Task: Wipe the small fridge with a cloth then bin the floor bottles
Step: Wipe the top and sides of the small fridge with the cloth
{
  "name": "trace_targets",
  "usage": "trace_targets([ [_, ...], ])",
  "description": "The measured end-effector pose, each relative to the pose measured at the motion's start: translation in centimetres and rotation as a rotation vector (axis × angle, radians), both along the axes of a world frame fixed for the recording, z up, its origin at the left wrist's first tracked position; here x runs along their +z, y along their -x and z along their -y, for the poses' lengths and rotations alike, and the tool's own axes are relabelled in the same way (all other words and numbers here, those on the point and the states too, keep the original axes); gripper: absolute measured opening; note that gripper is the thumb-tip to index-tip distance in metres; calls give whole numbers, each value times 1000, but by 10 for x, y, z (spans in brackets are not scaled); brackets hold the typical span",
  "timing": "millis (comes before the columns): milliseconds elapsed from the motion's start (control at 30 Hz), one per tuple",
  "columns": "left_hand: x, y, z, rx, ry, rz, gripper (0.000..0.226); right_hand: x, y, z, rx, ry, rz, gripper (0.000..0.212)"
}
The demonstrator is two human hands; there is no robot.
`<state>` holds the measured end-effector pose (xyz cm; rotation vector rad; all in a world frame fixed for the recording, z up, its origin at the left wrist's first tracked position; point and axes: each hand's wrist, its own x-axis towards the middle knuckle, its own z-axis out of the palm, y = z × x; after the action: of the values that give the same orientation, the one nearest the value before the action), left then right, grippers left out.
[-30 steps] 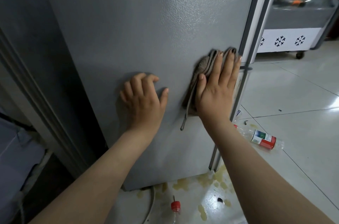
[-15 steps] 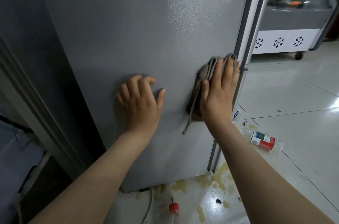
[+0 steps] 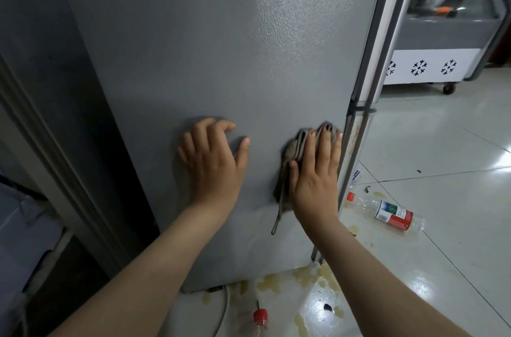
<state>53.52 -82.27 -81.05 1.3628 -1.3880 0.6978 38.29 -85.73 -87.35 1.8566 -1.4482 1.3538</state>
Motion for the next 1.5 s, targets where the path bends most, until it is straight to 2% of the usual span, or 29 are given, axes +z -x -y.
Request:
trace_targets([
  [267, 7, -26, -13, -141, 59, 134, 28, 21, -9, -17, 124, -60, 127, 51],
  [367, 12, -44, -25, -155, 5, 133, 29, 33, -20, -26, 214, -42, 128, 53],
  [467, 13, -65, -41, -144, -71, 115, 30, 48, -43, -35, 287, -25, 179, 44],
  [667, 0, -100, -59, -131, -174, 147, 30, 55, -94, -44, 318, 57, 161, 41],
  [867, -20, -121, -64, -139, -202, 13, 26, 39, -109, -37, 319, 116, 178, 43],
  [1000, -35, -120, -69, -154, -256, -78, 28, 33, -109, -31, 115, 217, 207, 39],
  [1133, -42, -117, -69, -175, -291, -122, 30, 31, -118, -37, 321, 109, 535, 63],
  [1233, -42, -114, -65, -216, -295, -180, 32, 30, -120, -38, 305, 75, 673, 60],
  [1400, -48, -115, -58, -265, -329, -236, 25, 11, -132, -41, 317, 56, 582, 44],
  [1500, -56, -117, -59, -308, -373, -336, 22, -5, -145, -47, 293, -13, 524, 42],
])
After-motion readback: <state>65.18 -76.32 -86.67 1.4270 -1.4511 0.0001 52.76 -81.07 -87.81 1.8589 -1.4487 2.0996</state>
